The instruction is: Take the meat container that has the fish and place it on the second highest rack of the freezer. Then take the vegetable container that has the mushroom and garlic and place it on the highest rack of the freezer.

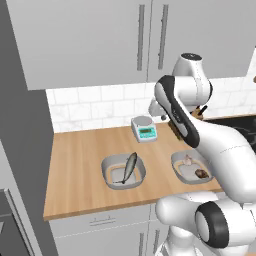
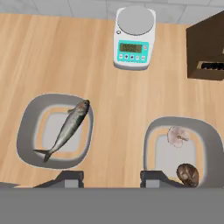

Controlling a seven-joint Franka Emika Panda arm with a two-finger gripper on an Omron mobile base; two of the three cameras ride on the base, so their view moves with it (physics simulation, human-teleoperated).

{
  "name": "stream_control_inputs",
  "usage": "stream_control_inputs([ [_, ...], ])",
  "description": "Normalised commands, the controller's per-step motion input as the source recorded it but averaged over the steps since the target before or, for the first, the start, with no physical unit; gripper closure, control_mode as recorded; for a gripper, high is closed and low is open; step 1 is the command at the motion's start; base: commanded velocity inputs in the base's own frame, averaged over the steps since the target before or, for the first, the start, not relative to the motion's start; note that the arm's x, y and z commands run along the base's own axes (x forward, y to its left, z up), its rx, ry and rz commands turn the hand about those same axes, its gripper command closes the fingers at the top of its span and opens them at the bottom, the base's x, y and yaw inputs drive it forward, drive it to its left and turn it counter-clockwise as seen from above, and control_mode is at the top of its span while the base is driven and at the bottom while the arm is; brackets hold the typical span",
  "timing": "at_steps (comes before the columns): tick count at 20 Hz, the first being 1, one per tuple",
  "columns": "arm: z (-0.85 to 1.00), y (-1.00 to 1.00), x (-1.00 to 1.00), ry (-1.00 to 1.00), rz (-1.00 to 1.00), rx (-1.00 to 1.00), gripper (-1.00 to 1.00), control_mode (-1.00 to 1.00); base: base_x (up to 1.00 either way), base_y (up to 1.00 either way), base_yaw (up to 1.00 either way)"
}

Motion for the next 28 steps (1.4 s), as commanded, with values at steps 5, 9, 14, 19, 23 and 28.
stream_control_inputs([
  [5, -0.02, 0.06, -0.55, -0.04, 0.0, 0.0, -1.0, -1.0, 0.0, 0.0, 0.0],
  [9, -0.55, 0.25, -0.81, 0.02, -0.12, 0.13, -1.0, -1.0, 0.0, 0.0, 0.0],
  [14, -0.63, 0.43, -0.17, 0.1, -0.51, 0.05, -1.0, -1.0, 0.0, 0.0, 0.0],
  [19, -0.7, 0.29, 0.0, 0.09, -0.43, 0.07, -1.0, -1.0, 0.0, 0.0, 0.0],
  [23, -0.71, 0.06, 0.13, 0.17, -0.3, 0.13, -1.0, -1.0, 0.0, 0.0, 0.0],
  [28, -0.64, 0.03, 0.34, 0.27, -0.14, 0.07, -1.0, -1.0, 0.0, 0.0, 0.0],
])
